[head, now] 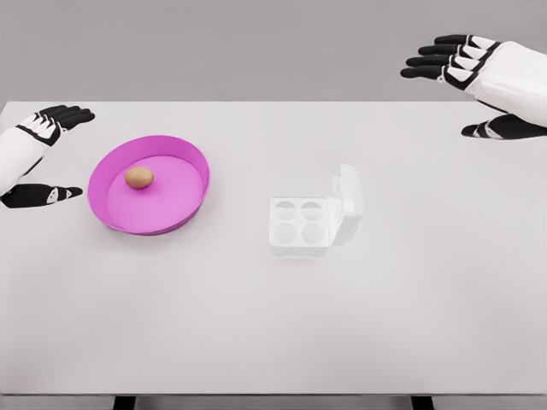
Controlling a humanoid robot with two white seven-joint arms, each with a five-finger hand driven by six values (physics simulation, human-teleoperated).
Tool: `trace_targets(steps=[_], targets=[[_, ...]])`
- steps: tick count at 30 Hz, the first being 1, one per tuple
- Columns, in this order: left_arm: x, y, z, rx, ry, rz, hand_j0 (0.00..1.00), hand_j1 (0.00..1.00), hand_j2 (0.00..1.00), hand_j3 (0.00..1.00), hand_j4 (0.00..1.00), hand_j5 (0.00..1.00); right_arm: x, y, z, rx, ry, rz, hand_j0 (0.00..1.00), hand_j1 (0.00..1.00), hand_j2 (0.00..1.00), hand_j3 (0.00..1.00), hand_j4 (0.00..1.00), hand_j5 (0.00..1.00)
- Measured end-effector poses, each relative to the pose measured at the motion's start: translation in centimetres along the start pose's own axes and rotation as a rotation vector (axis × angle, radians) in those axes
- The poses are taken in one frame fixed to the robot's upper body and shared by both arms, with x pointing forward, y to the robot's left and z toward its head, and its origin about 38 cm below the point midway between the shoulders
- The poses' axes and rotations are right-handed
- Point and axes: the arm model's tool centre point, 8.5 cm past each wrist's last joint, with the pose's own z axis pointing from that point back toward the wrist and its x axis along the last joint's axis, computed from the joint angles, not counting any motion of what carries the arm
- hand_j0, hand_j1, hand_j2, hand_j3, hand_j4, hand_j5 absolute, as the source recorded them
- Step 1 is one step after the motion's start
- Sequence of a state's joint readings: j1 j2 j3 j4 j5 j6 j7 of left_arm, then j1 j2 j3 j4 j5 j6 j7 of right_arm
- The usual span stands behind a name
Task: Pack egg into the box and close the box lid
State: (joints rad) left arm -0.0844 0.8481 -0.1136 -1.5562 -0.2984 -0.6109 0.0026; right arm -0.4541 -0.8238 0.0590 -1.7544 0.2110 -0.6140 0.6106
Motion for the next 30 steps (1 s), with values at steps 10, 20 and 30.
trace_targets(steps=[10, 20, 30], targets=[[0.1, -0.2, 0.0, -0.024, -0.003, -0.003, 1.0, 1.0, 1.0, 1.0, 1.0, 1.0, -0.2, 0.6, 1.0, 0.045, 0.02, 0.001, 1.0, 1.0, 1.0, 1.0, 1.0, 1.0], [1.0, -2.0, -1.7, -0.287, -0.07, 0.072, 1.0, 1.0, 1.0, 1.0, 1.0, 1.0, 0.3, 5.2, 2.2, 0.137, 0.034, -0.092, 1.0, 1.0, 1.0, 1.0, 1.0, 1.0], [1.6, -2.6, -1.5, -0.463, -0.124, 0.173, 1.0, 1.0, 1.0, 1.0, 1.0, 1.0, 0.3, 7.2, 4.4, 0.194, 0.078, -0.128, 1.0, 1.0, 1.0, 1.0, 1.0, 1.0]])
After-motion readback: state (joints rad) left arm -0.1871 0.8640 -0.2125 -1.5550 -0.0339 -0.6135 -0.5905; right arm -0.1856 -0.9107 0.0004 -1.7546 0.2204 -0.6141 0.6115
